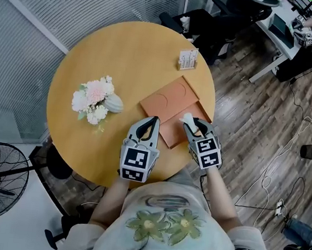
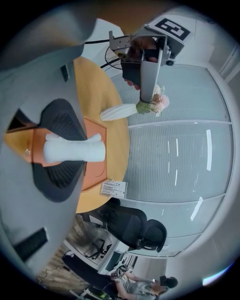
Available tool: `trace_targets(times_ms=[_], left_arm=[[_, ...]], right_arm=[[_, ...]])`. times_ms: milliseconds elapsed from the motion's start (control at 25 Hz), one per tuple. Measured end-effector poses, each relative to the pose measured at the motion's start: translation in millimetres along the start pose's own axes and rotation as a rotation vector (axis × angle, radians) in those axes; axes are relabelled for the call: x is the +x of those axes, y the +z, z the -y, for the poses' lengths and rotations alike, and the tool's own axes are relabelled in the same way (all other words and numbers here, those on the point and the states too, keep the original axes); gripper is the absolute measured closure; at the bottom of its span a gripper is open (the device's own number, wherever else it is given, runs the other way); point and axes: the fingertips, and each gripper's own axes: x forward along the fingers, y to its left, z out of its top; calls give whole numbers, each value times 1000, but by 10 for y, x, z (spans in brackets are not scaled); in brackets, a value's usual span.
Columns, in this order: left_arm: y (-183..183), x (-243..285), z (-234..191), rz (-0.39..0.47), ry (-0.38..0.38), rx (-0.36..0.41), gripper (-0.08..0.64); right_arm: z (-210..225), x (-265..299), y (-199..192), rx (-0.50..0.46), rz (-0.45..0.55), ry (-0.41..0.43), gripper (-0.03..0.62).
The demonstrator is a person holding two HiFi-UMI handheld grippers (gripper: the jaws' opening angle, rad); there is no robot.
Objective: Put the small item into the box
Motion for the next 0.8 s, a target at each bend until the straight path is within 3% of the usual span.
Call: trace_targets(times_ms=[800], left_arm=[[-62, 26, -24, -29, 21, 5, 568]], right_arm=[[-15, 292, -285, -62, -107, 41, 449]])
